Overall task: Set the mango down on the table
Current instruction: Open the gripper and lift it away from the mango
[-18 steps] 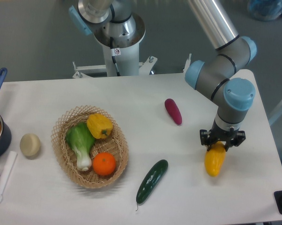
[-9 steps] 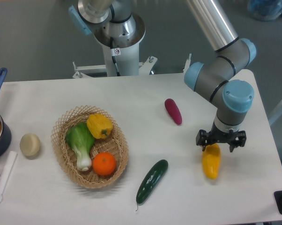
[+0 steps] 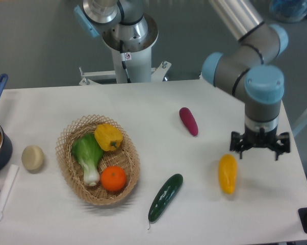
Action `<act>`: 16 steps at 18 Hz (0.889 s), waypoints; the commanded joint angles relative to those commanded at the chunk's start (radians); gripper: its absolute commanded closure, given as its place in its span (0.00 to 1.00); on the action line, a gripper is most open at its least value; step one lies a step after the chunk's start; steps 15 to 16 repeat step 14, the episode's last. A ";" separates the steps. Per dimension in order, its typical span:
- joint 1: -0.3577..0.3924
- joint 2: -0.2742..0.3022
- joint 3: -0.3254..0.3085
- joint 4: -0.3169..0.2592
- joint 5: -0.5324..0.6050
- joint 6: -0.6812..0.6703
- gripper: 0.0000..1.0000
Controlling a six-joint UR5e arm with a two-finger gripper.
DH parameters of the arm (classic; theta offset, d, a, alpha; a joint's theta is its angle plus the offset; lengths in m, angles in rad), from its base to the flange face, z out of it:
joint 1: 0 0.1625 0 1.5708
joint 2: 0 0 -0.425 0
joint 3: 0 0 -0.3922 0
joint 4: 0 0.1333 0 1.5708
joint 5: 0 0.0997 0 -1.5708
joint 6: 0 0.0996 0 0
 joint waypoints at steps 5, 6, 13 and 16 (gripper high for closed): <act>0.078 0.072 0.000 -0.106 0.009 0.264 0.00; 0.100 0.097 -0.009 -0.120 0.009 0.316 0.00; 0.164 0.143 -0.018 -0.144 -0.010 0.429 0.00; 0.169 0.144 -0.018 -0.144 -0.014 0.429 0.00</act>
